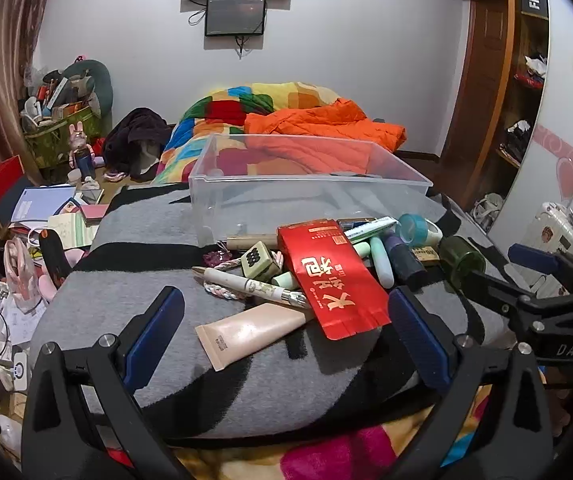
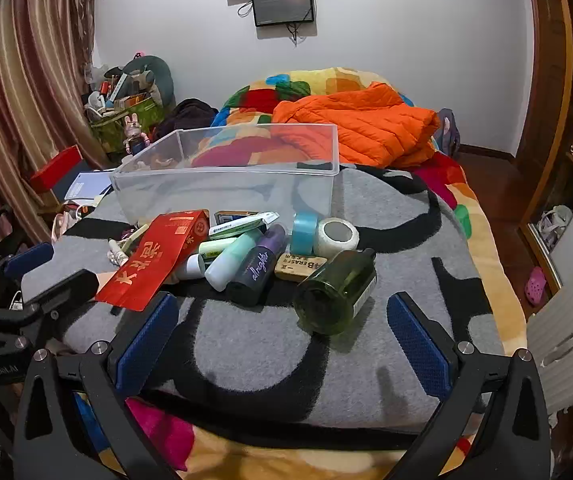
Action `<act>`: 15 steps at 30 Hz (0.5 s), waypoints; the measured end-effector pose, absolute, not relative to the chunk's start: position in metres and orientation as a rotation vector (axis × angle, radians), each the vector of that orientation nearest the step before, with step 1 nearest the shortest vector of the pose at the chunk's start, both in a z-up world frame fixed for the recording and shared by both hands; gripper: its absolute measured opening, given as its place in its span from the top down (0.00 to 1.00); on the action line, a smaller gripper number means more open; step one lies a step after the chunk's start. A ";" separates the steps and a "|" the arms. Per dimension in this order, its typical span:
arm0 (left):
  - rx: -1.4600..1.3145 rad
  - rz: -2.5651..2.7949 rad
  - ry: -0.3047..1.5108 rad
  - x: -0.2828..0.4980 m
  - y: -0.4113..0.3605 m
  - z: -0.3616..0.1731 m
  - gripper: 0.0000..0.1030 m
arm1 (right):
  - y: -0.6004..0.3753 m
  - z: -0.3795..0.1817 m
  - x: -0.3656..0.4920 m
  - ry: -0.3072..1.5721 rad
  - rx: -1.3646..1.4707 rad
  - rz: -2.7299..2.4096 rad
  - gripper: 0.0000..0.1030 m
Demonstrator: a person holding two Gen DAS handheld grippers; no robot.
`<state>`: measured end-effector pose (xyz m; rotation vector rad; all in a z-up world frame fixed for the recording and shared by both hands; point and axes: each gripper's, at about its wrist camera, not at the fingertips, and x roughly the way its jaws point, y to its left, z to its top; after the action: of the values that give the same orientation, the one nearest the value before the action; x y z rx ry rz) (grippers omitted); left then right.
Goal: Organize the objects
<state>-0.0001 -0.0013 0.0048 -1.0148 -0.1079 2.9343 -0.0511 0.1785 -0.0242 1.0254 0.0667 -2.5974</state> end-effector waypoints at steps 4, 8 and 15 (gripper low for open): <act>-1.018 2.930 -0.140 0.000 -0.004 0.006 0.00 | 0.176 -0.024 -0.050 0.087 1.019 -2.590 0.00; -1.011 2.934 -0.143 0.001 -0.005 0.008 0.00 | 0.173 -0.023 -0.048 0.098 1.012 -2.587 0.00; -1.012 2.927 -0.149 0.001 -0.006 0.009 0.00 | 0.172 -0.023 -0.048 0.093 1.012 -2.580 0.00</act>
<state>0.0008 -0.0059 0.0087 -1.0118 -0.1494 2.9273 -0.0482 0.1719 -0.0229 1.0116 0.0925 -2.5801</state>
